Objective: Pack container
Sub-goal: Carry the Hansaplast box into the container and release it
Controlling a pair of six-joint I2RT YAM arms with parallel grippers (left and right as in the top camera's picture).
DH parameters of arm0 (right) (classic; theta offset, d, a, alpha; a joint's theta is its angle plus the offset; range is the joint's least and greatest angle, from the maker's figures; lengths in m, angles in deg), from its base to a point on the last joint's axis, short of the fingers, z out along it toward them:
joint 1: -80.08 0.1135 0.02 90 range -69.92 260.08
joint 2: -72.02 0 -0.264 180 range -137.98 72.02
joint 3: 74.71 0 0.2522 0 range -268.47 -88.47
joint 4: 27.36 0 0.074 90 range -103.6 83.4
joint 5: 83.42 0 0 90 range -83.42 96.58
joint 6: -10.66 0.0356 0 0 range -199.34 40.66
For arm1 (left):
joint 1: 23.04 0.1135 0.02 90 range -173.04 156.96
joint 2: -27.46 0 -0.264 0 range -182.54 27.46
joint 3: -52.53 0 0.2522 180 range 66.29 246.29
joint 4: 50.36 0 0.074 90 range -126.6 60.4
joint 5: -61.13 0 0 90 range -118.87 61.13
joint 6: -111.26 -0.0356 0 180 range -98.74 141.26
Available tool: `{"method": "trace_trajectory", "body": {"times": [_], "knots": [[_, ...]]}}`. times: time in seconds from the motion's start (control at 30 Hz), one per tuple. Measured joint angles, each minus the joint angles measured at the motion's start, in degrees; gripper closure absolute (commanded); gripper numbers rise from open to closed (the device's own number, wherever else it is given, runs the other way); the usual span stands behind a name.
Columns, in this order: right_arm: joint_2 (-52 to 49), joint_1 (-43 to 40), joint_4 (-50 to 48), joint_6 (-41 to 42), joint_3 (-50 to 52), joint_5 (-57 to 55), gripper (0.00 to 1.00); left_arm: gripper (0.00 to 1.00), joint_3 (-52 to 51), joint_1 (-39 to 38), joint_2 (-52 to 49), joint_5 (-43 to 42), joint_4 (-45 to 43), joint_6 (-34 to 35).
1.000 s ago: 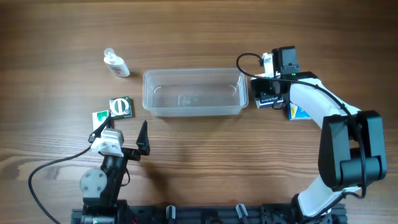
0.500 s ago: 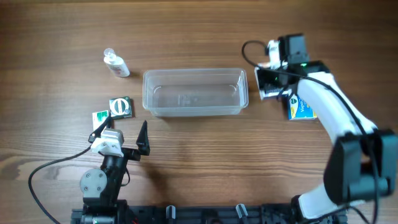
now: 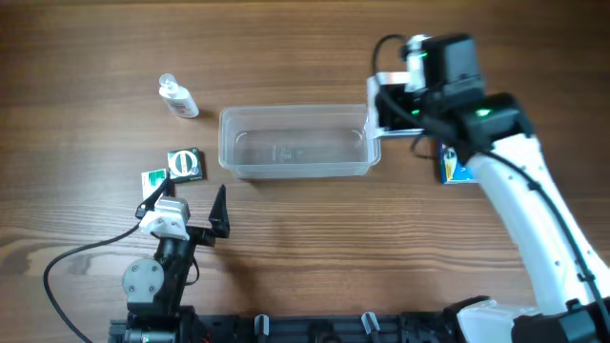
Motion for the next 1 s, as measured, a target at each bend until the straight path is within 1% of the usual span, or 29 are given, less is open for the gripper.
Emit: {"method": "trace_trajectory", "body": {"times": [0.13, 0.23, 0.43, 0.6, 0.83, 1.0], "knots": [[-3.28, 6.75, -1.09, 3.5, -0.02, -1.44, 0.26, 0.0, 0.0, 0.0, 0.0, 0.0, 0.0, 0.0], [-6.23, 8.52, -1.11, 5.81, -0.02, -2.43, 0.26, 0.0, 0.0, 0.0, 0.0, 0.0, 0.0, 0.0], [-12.55, 9.11, -1.68, 8.59, -0.02, -5.27, 0.26, 0.0, 0.0, 0.0, 0.0, 0.0, 0.0, -0.02], [-16.41, 9.11, -3.85, 9.03, -0.02, -6.62, 0.26, 0.0, 0.0, 0.0, 0.0, 0.0, 0.0, -0.02], [-19.76, 9.11, -4.52, 9.25, -0.02, -7.74, 0.26, 0.0, 0.0, 0.0, 0.0, 0.0, 0.0, 0.0], [-20.0, 9.11, -5.09, 9.22, -0.02, -8.15, 0.26, 0.0, 0.0, 0.0, 0.0, 0.0, 0.0, -0.02]]}}
